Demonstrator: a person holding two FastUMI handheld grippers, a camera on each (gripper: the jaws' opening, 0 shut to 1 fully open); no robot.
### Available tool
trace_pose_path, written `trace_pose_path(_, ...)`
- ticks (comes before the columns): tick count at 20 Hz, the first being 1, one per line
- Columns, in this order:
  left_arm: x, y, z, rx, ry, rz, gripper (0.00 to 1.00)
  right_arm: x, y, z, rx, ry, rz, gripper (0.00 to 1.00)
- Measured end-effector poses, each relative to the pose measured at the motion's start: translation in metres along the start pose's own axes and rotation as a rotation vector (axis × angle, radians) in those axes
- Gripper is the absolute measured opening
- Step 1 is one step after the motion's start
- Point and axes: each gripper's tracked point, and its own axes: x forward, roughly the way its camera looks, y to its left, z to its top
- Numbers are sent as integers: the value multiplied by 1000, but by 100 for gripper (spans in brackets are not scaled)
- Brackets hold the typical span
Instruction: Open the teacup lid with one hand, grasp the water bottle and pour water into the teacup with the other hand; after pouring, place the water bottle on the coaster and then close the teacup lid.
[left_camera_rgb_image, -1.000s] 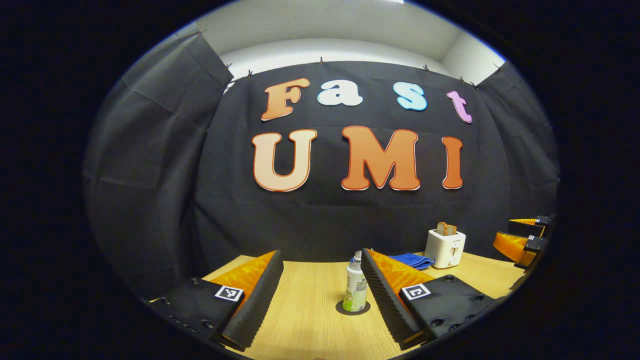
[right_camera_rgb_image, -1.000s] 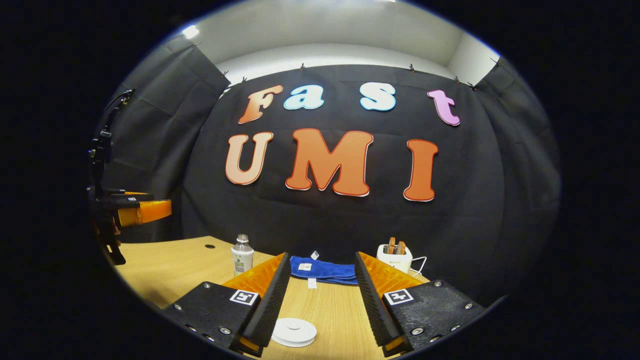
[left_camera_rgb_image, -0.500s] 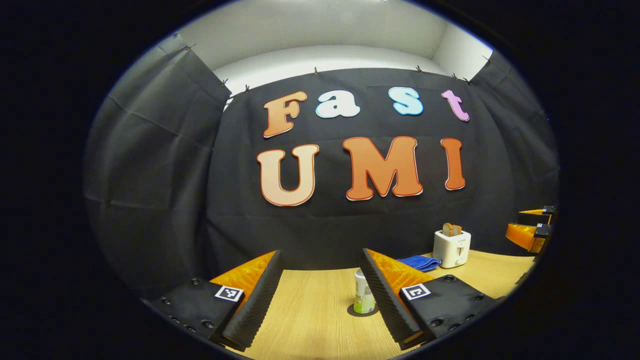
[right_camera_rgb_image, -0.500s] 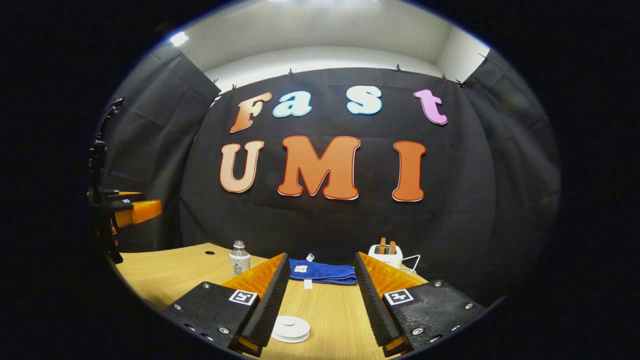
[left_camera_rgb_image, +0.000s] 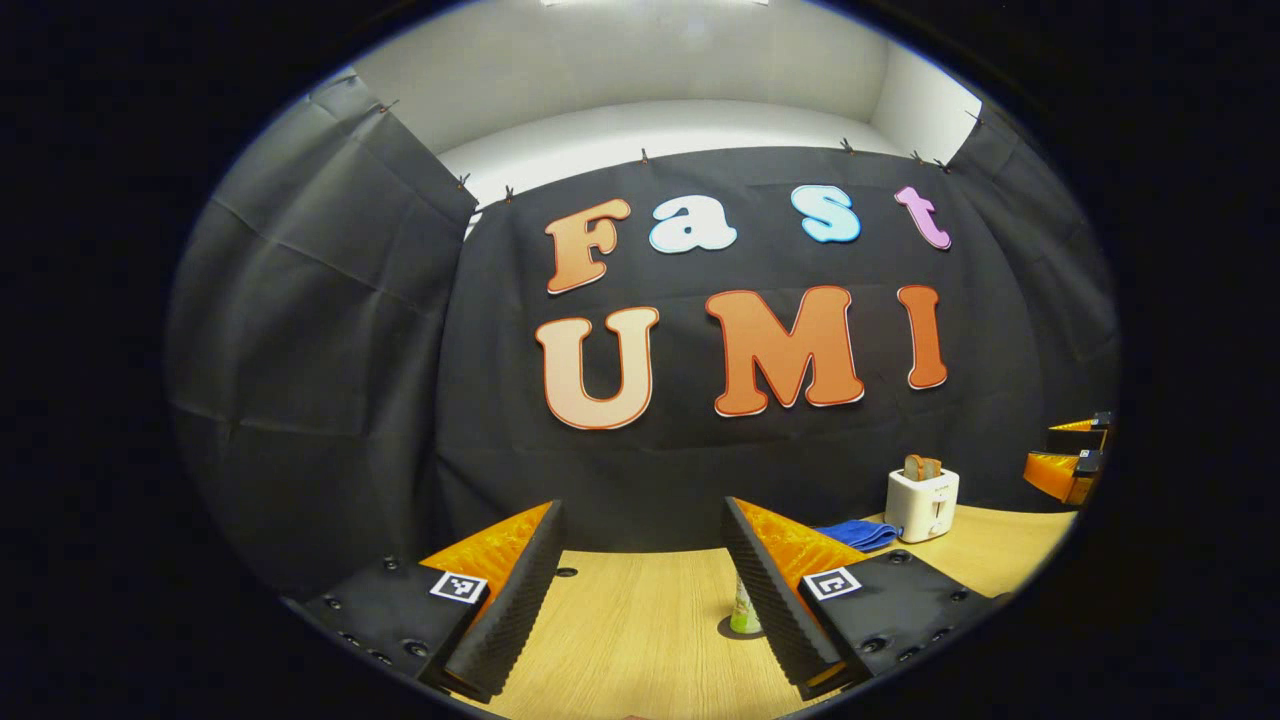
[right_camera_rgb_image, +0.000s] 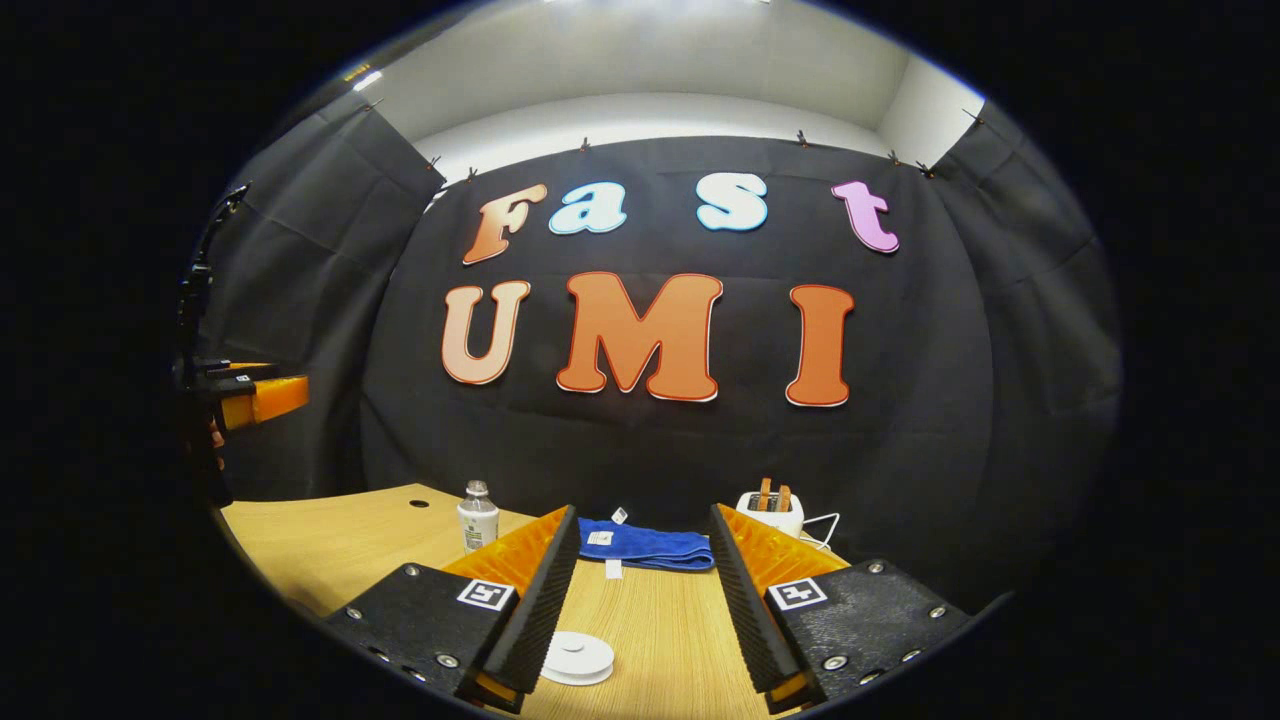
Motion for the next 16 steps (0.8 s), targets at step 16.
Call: trace_pose_path(16, 12, 9, 9, -17, -3, -1, 99, 15, 16, 7, 15, 11, 60, 77)
